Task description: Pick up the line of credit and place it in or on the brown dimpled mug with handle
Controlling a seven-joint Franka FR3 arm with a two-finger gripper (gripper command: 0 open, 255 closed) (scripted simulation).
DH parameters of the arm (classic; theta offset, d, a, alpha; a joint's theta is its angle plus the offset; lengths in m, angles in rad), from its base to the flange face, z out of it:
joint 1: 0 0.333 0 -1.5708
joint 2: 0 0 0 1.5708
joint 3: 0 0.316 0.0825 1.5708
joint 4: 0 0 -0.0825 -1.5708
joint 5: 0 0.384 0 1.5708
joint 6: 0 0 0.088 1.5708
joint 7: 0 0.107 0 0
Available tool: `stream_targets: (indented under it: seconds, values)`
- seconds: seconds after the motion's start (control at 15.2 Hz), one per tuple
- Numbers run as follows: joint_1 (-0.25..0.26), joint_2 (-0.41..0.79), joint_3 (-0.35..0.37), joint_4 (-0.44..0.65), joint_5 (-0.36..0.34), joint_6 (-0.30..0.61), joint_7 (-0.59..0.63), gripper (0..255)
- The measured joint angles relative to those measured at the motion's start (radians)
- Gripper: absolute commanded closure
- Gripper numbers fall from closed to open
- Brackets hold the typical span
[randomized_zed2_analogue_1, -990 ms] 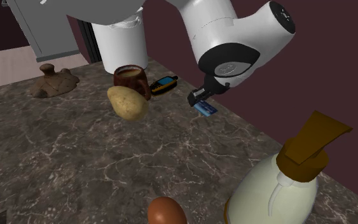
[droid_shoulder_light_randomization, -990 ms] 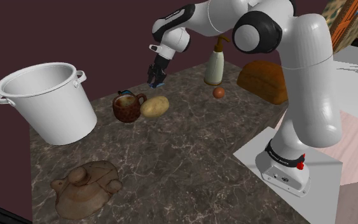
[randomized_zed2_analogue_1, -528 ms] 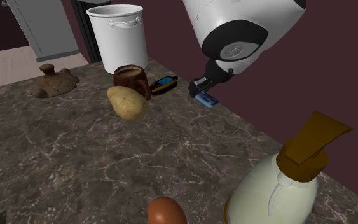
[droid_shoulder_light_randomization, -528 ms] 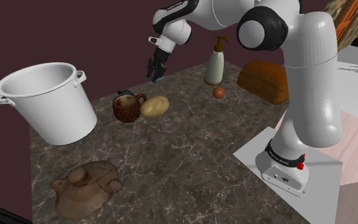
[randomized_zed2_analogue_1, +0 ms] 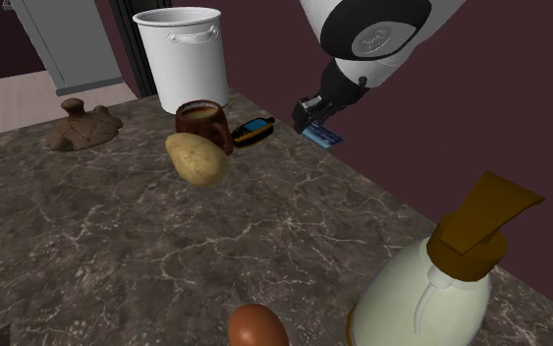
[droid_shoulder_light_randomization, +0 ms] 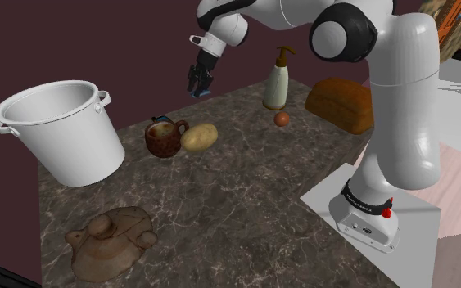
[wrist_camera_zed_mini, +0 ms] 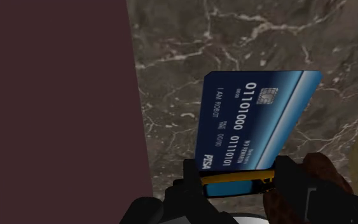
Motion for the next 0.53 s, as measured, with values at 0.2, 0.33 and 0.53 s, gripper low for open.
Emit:
stream_targets:
  seconds: [0.2,0.33,0.53]
  values:
    - [0.002,-0.013,-0.004,0.019,-0.012,-0.023,0.023,255]
    - [0.002,-0.022,-0.007,0.032,-0.02,-0.04,0.036,255]
    - [0.003,-0.038,-0.012,0.047,-0.033,-0.063,0.057,255]
